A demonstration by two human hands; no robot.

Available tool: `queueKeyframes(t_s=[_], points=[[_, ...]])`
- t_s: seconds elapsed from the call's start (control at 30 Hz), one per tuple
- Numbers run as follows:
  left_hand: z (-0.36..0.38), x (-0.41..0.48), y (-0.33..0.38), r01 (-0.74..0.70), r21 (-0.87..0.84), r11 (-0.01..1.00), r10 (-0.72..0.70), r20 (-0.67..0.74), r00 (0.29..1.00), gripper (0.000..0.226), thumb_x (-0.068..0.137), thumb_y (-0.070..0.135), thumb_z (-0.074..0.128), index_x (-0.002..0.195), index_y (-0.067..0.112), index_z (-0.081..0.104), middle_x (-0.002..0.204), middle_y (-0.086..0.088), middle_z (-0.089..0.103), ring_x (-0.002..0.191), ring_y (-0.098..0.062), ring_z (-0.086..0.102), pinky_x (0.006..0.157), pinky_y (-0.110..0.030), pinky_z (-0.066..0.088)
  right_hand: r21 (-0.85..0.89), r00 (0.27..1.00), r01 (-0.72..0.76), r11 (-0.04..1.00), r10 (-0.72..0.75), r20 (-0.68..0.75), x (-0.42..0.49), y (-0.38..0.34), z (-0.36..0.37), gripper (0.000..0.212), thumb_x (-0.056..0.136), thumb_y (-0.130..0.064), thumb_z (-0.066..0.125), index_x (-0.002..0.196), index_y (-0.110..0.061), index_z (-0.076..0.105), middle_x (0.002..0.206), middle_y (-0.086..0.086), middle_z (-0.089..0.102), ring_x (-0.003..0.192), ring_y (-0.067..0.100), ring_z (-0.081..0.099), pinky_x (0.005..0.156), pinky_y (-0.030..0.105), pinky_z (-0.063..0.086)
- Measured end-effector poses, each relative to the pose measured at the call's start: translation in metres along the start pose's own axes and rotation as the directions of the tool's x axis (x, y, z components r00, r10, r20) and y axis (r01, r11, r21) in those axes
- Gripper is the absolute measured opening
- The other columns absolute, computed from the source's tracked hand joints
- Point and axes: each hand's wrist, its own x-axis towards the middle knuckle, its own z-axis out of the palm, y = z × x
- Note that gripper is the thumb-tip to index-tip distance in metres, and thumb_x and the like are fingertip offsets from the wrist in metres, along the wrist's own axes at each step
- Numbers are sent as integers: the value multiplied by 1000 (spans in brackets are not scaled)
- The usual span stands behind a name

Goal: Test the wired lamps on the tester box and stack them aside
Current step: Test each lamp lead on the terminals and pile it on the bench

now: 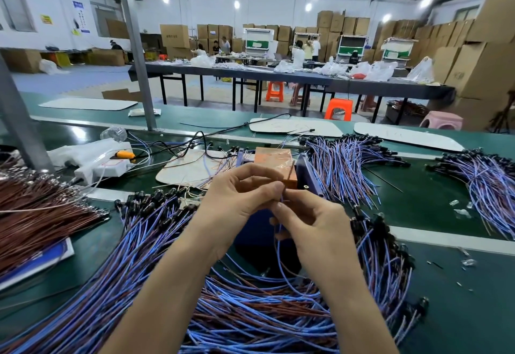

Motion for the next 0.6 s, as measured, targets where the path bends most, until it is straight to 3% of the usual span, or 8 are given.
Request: queueKeyframes(t_s=[0.1,0.23,0.37,0.53,0.6], points=[[8,-1,-4,-27,46,999,30,-54,998,12,78,-1,68,82,10,70,74,-2,72,71,-10,65,70,-21,55,97,994,9,995,2,-108,2,4,2,17,86,-14,69,85,-31,73,70,-2,73,61,14,69,59,27,57],[19,-5,-9,-65,187,980,77,-61,995,11,79,-2,70,78,10,70,64,5,68,54,-1,59,56,-12,48,113,989,4,994,13,-150,2,6,-3,28,87,-10,67,77,-36,72,67,-4,73,63,11,70,56,18,55],[21,-5,-12,-75,241,968,98,-86,991,11,80,1,70,77,12,69,52,9,63,45,3,53,50,-8,42,103,991,-4,995,17,-132,3,7,-5,25,87,-10,68,79,-34,72,67,-6,73,62,9,70,56,17,55],[18,-1,-16,31,189,982,-13,-98,995,14,82,4,69,75,16,69,56,8,66,52,3,58,52,-10,44,168,993,-84,982,96,-65,4,10,-8,21,87,-9,66,81,-26,75,72,1,74,68,16,72,59,22,57],[13,4,-20,88,189,978,-58,-160,985,16,85,6,67,74,18,67,63,6,70,59,-1,61,56,-15,49,208,984,-122,970,147,-105,7,14,-10,18,89,-6,64,82,-19,75,72,3,74,67,18,73,56,22,56]])
